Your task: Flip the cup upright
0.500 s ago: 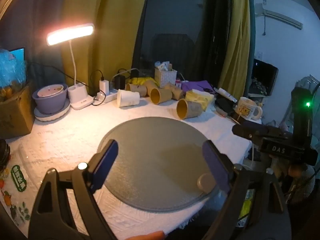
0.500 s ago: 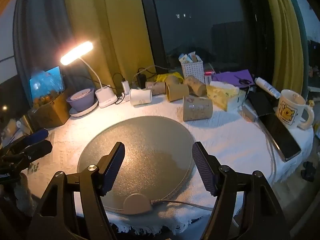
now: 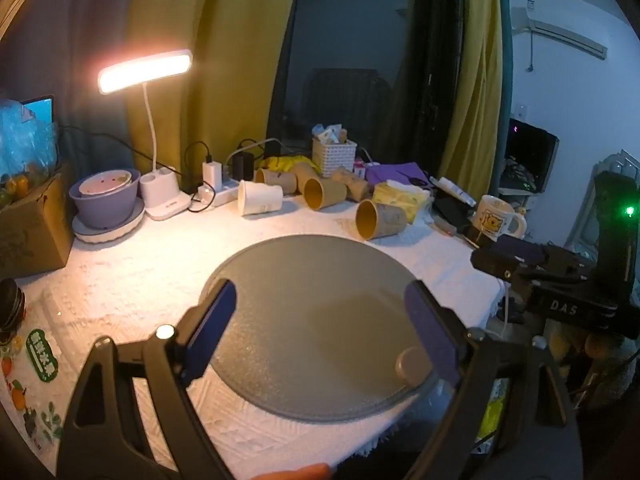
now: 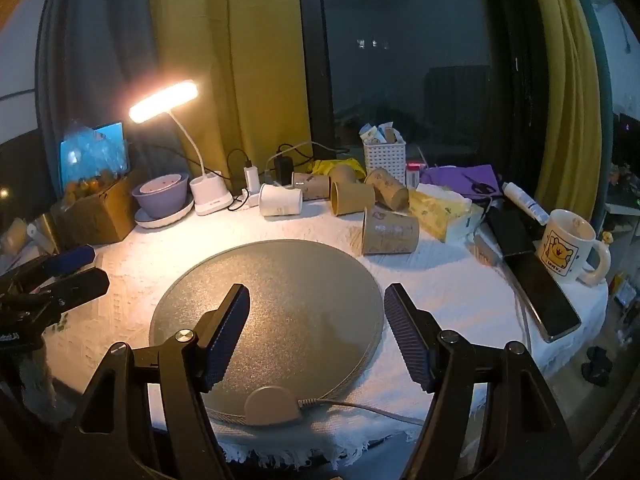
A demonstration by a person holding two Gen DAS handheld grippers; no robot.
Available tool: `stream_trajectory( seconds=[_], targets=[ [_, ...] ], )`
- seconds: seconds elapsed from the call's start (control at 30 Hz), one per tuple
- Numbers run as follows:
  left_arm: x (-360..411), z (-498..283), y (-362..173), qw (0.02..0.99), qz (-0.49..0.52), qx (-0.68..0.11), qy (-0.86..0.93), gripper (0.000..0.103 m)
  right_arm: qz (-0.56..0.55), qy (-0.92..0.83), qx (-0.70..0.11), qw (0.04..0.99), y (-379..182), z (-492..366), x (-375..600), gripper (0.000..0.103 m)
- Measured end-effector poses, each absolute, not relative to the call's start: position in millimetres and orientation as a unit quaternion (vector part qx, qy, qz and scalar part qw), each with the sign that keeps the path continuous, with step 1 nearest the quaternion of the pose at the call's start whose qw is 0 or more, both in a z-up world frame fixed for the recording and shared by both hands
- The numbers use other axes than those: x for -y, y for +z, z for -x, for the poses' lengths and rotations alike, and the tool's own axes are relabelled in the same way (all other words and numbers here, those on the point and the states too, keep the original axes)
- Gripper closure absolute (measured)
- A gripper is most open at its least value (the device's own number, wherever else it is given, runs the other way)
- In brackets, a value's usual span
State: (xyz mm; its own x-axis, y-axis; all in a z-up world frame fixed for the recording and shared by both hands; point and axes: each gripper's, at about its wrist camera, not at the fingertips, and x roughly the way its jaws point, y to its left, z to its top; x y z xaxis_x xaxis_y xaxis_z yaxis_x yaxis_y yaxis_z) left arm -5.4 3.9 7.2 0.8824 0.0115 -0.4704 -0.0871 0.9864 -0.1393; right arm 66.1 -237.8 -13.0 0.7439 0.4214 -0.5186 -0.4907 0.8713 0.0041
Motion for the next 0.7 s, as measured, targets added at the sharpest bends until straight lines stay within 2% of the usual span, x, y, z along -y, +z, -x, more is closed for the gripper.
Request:
stream_trajectory(
  seconds=[0.7],
  targets=[
    [-4.2,6.3,4.0,0.966,0.078,-0.243,0.027,0.016,0.071,0.247,-0.258,0.931,-22.1,-61.7,233.7,0.030]
  ],
)
